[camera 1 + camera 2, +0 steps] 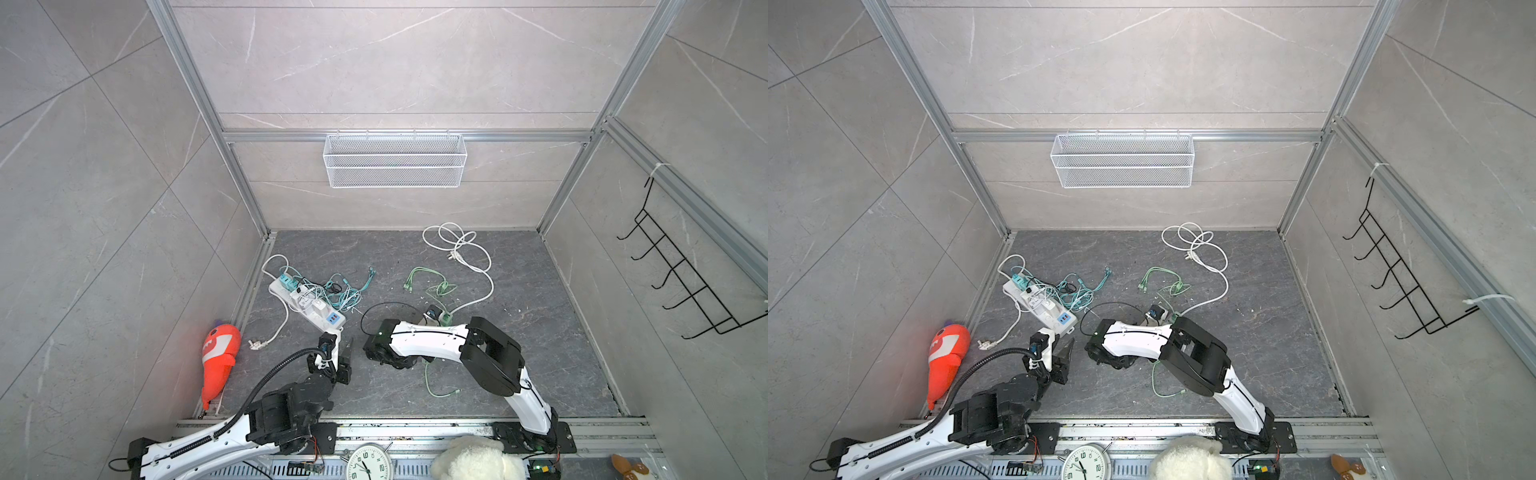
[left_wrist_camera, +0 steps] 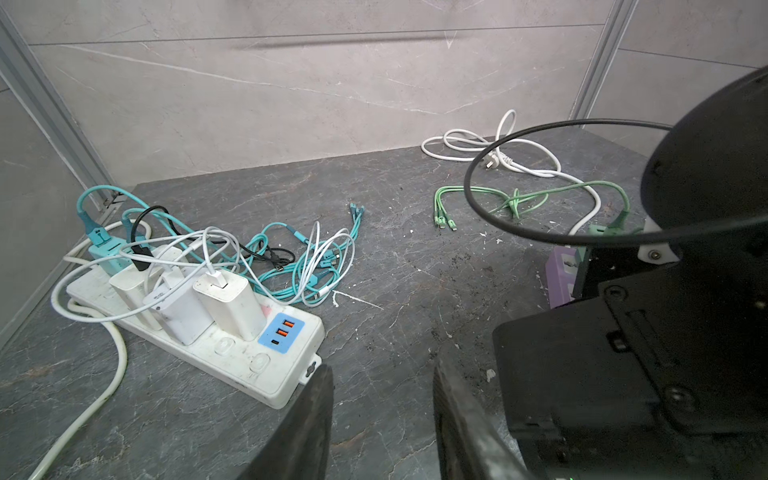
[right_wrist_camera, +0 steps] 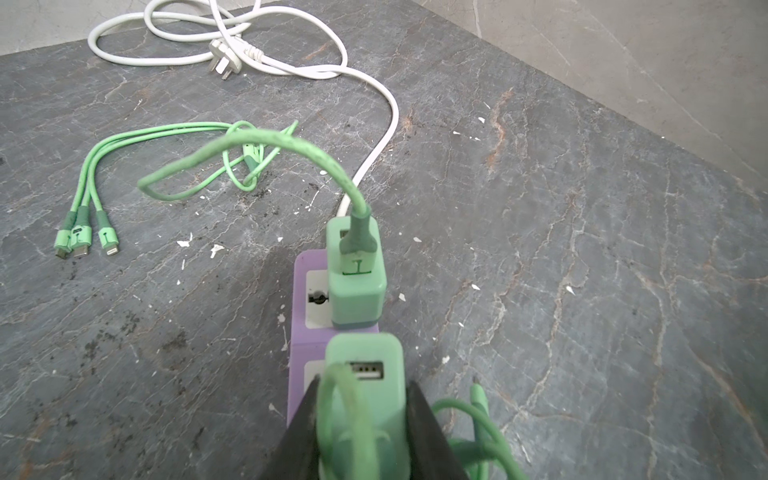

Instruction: Insert the plug

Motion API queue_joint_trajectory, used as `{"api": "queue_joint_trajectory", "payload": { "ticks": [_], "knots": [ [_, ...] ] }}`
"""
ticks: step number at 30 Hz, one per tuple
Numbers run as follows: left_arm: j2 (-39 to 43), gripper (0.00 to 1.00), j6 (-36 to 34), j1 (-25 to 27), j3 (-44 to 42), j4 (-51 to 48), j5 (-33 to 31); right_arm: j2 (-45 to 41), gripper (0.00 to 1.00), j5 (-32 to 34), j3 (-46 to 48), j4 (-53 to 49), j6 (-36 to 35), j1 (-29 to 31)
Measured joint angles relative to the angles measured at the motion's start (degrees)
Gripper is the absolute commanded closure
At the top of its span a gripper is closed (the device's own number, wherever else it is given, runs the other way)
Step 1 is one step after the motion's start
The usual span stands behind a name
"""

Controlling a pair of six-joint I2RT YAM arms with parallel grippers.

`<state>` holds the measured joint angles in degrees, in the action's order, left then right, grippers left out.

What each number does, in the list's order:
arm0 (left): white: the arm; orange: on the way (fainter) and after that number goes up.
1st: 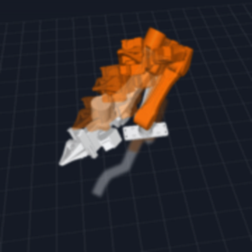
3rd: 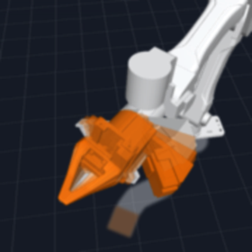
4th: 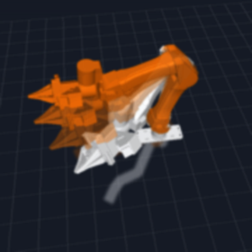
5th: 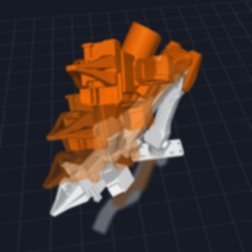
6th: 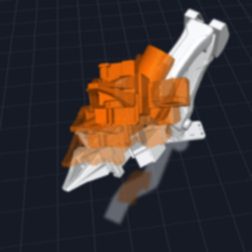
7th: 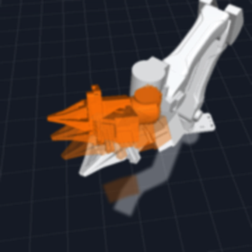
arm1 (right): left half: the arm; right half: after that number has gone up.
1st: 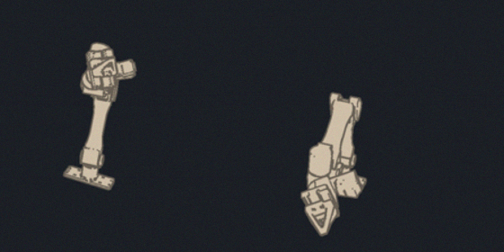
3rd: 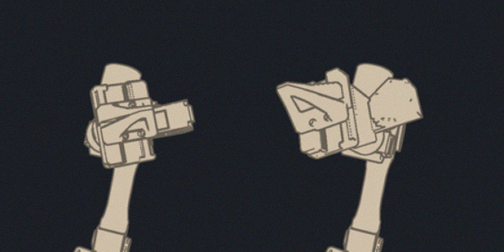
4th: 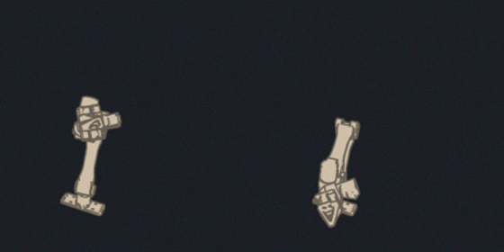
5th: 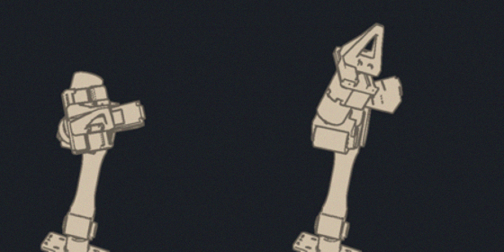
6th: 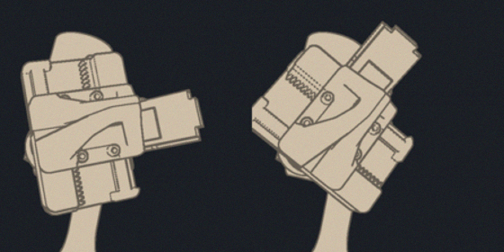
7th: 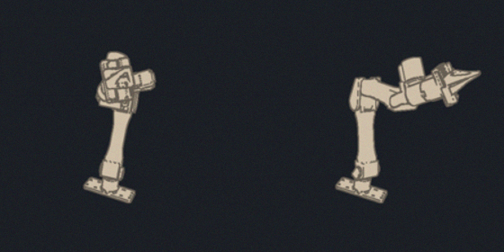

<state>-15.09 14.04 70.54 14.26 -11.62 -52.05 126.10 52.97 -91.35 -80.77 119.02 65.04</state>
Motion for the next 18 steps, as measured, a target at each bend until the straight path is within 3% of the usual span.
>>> {"api": "queue_joint_trajectory", "payload": {
  "ticks": [18],
  "knots": [
    [1.07,0.57,-1.90,0.00,1.99,-1.92,2.99,-2.27,1.00,0.48,4.09,4.68,0.20,0.02]
  ]
}}
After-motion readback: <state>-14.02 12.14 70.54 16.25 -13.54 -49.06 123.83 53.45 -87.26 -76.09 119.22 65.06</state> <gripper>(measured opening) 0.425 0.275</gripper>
